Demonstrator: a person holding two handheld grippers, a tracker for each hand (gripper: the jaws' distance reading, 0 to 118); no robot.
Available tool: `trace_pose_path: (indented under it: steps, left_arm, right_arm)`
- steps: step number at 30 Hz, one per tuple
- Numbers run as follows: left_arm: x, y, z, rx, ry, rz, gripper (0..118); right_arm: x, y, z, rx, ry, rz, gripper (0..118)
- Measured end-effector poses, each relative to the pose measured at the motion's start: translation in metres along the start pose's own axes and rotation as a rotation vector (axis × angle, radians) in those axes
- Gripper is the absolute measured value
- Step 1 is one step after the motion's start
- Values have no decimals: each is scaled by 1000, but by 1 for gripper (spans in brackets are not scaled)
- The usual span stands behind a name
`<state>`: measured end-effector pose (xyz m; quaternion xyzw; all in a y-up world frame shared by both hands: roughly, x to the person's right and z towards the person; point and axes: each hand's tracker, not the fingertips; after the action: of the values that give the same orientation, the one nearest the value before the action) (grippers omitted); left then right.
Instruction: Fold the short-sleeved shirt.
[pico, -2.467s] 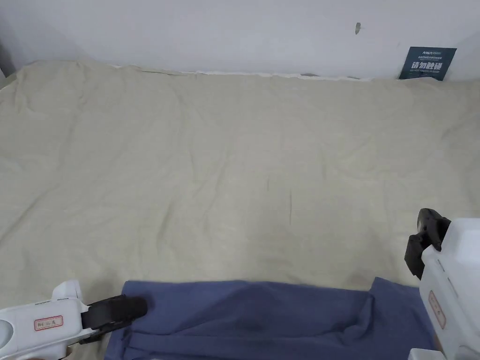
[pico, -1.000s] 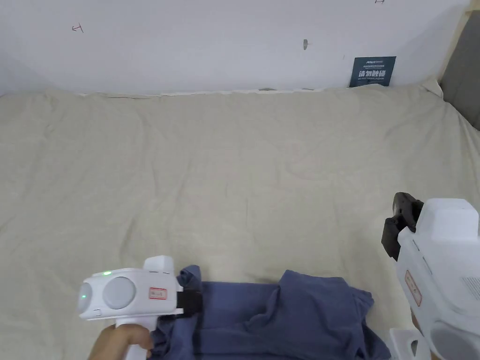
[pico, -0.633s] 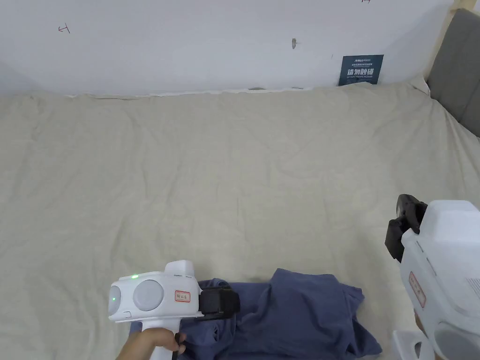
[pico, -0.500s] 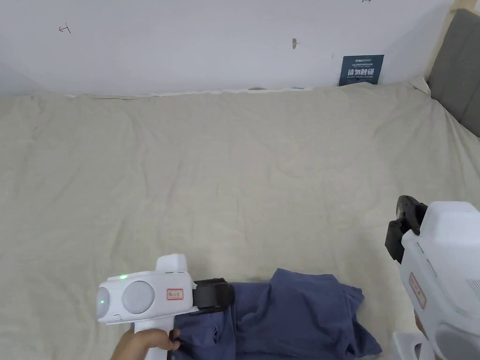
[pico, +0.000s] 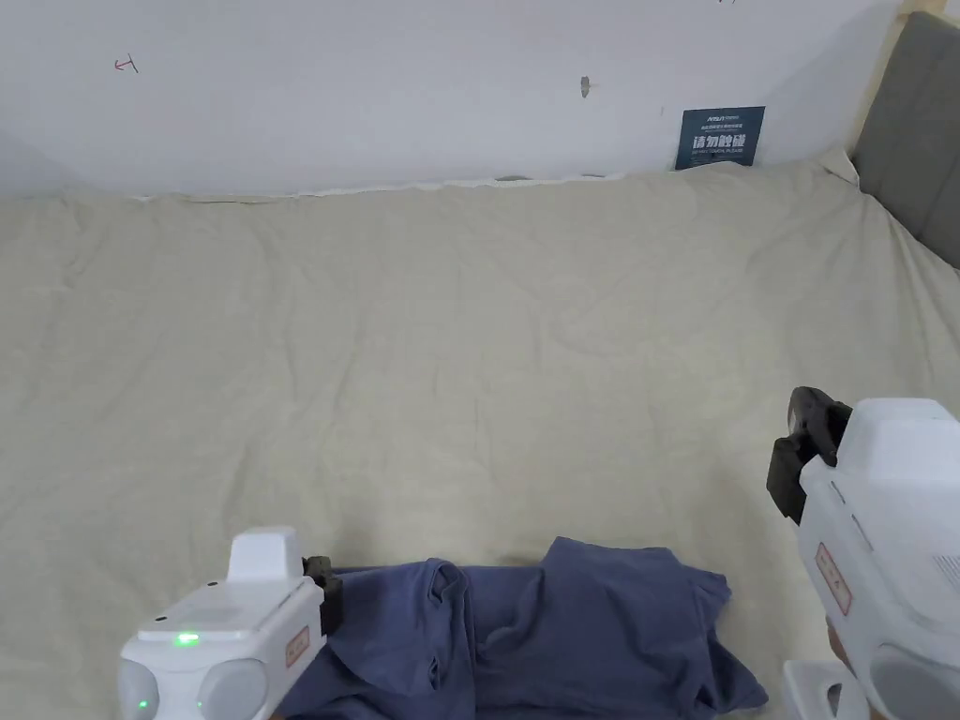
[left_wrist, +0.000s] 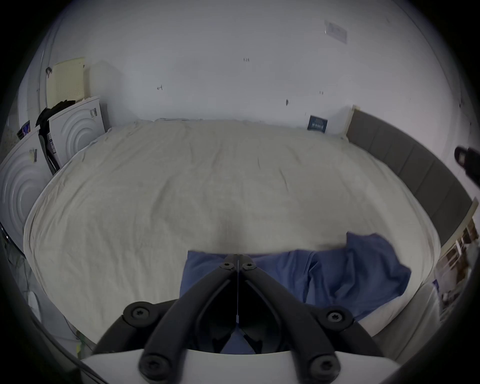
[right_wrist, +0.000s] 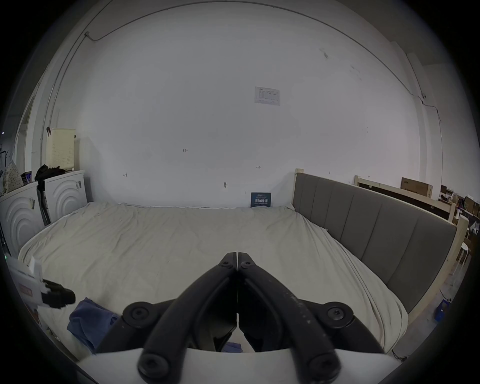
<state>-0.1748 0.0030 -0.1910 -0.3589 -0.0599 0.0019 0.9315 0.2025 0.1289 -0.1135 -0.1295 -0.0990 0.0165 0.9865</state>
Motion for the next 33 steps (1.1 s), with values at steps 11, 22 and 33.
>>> trace_pose_path:
  steps: [11,22,33]
  left_arm:
    - [70,-51,-50,-194,-154,6,0]
    - [70,-35,-43,-193,-230,48,0]
    - [-71,30,-6,-206,-461,390,53]
  right_arm:
    - [9,-3,-3,-18,-12,-1,2]
    - [16,-2,1,-18,-30,-7,2]
    - [6,4,-2,-7,-6,-14,2]
